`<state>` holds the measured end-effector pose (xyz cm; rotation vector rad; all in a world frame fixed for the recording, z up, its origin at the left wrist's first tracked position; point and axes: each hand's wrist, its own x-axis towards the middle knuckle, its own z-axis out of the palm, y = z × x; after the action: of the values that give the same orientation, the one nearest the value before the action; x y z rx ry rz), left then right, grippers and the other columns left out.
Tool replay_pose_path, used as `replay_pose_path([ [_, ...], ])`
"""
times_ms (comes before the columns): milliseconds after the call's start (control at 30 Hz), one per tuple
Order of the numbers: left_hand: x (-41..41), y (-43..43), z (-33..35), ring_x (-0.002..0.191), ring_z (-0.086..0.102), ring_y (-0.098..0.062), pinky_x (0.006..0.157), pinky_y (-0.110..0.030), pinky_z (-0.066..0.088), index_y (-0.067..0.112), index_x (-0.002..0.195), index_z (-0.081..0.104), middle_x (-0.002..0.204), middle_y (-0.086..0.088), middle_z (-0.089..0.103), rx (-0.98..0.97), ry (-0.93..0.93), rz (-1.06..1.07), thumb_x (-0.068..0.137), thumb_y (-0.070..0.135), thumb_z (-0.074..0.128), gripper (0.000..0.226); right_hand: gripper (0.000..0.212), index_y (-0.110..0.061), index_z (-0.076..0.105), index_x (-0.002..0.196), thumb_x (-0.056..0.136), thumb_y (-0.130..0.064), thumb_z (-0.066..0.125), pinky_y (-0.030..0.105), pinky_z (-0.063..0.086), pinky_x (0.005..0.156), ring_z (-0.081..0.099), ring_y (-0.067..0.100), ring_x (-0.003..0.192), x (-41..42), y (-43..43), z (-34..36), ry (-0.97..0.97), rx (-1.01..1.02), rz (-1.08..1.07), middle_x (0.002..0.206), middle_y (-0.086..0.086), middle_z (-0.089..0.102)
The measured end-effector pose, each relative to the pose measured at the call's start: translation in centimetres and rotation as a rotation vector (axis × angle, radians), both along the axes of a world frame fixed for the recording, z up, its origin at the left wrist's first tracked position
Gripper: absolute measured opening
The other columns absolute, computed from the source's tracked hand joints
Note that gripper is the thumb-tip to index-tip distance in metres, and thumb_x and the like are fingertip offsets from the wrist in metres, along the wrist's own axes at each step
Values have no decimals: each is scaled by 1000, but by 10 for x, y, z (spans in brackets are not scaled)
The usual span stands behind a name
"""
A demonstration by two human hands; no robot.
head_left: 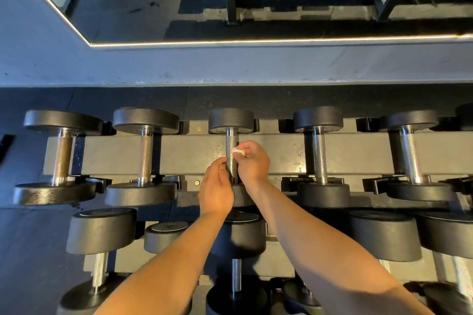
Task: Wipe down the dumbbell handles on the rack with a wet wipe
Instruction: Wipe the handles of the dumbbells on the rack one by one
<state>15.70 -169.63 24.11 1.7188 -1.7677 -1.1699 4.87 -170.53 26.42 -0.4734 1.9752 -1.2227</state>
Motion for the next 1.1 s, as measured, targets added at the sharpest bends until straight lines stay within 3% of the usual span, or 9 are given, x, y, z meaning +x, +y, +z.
replay_pose_path([
  [233, 0, 1, 3, 114, 56, -7, 94, -26, 42, 33, 136, 54, 126, 13, 60, 21, 7, 6, 110, 36, 29, 36, 12, -15, 63, 89, 91, -3, 64, 9, 42, 62, 56, 1, 73, 9, 28, -3, 88, 44, 98, 83, -8, 61],
  [300, 1, 2, 2, 114, 57, -7, 95, -27, 44, 35, 134, 54, 125, 14, 60, 24, 12, 5, 110, 37, 29, 35, 13, -16, 63, 89, 91, -3, 63, 14, 43, 65, 56, 2, 74, 7, 30, -5, 97, 23, 72, 83, -8, 61],
  [433, 1, 1, 2, 113, 56, -7, 97, -32, 47, 36, 135, 53, 125, 13, 60, 12, 1, 1, 110, 37, 28, 35, 15, -21, 63, 91, 94, -6, 63, 6, 44, 62, 59, 3, 79, -1, 12, 0, 26, -63, -7, 92, -2, 64],
  [567, 1, 0, 3, 110, 57, -7, 95, -32, 48, 37, 133, 53, 121, 13, 61, 9, 20, 3, 110, 36, 29, 34, 10, -18, 64, 93, 94, -9, 64, 3, 42, 60, 59, 2, 81, -1, 5, -1, 21, -20, 53, 98, 0, 65],
  [767, 5, -2, 6, 112, 60, -12, 96, -36, 49, 36, 137, 49, 124, 7, 63, 96, 101, 24, 109, 37, 32, 33, 13, -20, 64, 88, 92, -8, 67, 13, 43, 64, 63, 11, 82, 4, 34, -7, 35, 113, 188, 89, -3, 66],
  [933, 14, 4, 19, 110, 60, -6, 89, -18, 45, 34, 130, 51, 120, 6, 64, 145, 249, 10, 110, 33, 37, 25, 9, -20, 68, 90, 92, -11, 69, 8, 43, 64, 63, 4, 81, 7, 39, 9, 76, 32, 247, 88, -8, 66],
  [1033, 16, 6, 28, 104, 63, -3, 87, -16, 49, 28, 128, 55, 116, 8, 65, 104, 329, 34, 109, 30, 41, 24, 7, -22, 70, 98, 95, -18, 65, 14, 52, 76, 64, 4, 88, 21, 34, 16, 31, -119, 221, 97, -11, 64],
  [1100, 15, 4, 32, 101, 64, 0, 83, -12, 49, 26, 128, 55, 112, 9, 66, 89, 354, 49, 107, 24, 47, 22, 16, -21, 71, 108, 100, -19, 58, 23, 55, 88, 63, 6, 97, 28, 31, 16, -12, -145, 211, 105, -13, 57],
])
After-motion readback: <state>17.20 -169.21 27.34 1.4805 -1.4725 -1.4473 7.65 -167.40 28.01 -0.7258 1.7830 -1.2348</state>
